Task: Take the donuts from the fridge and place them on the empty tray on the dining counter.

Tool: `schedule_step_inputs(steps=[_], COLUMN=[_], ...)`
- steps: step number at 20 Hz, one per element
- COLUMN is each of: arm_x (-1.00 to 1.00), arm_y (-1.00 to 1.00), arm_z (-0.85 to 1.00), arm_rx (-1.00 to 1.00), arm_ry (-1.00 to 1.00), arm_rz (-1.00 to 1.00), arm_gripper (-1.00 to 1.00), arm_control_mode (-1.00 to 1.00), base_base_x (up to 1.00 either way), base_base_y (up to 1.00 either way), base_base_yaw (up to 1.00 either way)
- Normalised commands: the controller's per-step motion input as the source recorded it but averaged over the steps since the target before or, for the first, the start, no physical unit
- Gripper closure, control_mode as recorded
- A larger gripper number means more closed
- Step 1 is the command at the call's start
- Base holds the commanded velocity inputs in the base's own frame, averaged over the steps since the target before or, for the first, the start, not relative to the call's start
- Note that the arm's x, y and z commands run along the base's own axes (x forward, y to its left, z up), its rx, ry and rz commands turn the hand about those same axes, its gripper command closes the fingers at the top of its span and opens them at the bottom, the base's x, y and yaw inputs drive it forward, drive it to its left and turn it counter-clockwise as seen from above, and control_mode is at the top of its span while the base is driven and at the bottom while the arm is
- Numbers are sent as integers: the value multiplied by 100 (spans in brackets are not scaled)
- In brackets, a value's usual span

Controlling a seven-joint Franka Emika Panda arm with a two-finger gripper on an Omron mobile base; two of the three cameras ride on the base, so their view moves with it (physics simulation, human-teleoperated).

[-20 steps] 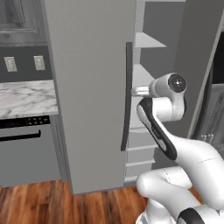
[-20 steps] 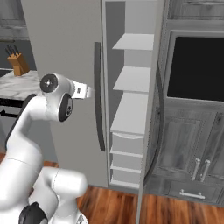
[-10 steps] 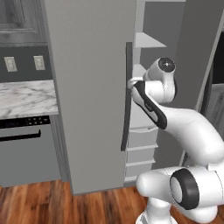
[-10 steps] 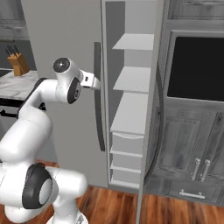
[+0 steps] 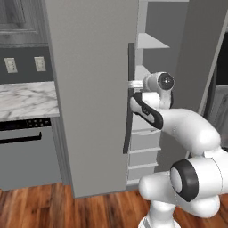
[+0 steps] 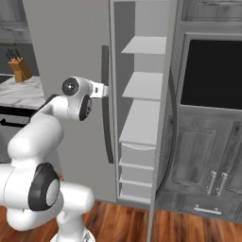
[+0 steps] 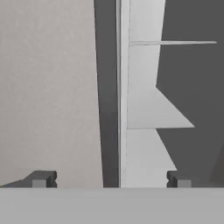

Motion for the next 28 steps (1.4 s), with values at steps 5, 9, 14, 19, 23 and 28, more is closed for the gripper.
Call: schedule_step_inputs(steps=[5,9,14,19,23,28], arm_x=[73,83,91,90,94,89], arm_y=[0,0,0,-1,-1,-1], arm_z=[0,0,0,-2,-15,-20], arm_rx=[0,0,0,0,0,0], arm_ry=[0,3,3,0,0,0], arm_rz=[0,0,0,0,1,2], arm_gripper=[-100,-100,-100,-100,-100,-100], arm_control_mode=[-100,-100,-100,-100,-100,-100], base_base_x=[0,0,0,0,0,0], base_base_y=[0,0,0,0,0,0], base_base_yaw=[0,0,0,0,0,0])
